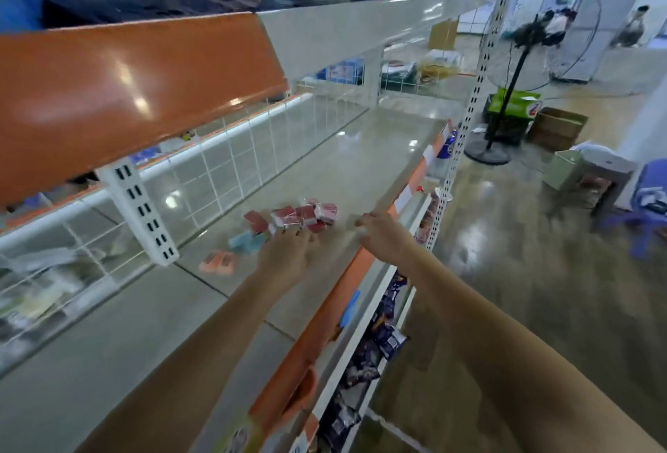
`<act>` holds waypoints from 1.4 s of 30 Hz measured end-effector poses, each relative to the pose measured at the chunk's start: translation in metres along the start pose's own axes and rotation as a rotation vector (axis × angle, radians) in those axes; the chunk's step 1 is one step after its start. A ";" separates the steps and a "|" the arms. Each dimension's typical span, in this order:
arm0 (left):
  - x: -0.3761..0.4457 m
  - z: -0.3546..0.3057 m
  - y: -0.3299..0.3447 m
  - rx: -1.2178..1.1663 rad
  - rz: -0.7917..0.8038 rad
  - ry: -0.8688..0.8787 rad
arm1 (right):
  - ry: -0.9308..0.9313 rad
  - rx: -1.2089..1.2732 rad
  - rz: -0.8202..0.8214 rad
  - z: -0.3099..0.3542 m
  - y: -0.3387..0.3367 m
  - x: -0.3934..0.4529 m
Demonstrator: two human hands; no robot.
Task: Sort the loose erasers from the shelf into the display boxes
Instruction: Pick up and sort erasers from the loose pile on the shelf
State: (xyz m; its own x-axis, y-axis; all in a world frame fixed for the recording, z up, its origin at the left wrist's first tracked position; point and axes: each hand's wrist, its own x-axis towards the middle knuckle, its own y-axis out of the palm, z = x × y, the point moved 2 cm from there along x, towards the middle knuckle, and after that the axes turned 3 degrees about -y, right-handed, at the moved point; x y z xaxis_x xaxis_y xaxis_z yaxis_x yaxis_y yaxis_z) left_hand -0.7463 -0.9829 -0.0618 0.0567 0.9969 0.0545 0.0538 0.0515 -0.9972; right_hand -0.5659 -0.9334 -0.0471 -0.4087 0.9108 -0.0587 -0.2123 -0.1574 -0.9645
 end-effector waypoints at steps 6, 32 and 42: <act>0.032 0.005 0.022 -0.044 -0.068 -0.065 | -0.064 -0.081 0.003 -0.037 0.004 0.058; -0.259 0.016 -0.025 -1.068 -0.473 -1.023 | -0.990 0.662 0.661 0.173 0.047 -0.052; -0.517 0.011 -0.053 -0.964 -0.692 -1.293 | -1.173 0.726 0.848 0.325 0.088 -0.256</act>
State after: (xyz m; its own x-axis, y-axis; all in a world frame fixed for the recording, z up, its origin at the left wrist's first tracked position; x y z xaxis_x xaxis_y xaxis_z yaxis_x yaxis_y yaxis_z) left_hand -0.7893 -1.5007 -0.0375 -0.9627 0.2365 -0.1312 0.2697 0.8758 -0.4003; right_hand -0.7687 -1.3048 -0.0332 -0.9658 -0.2512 0.0639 0.2023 -0.8846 -0.4201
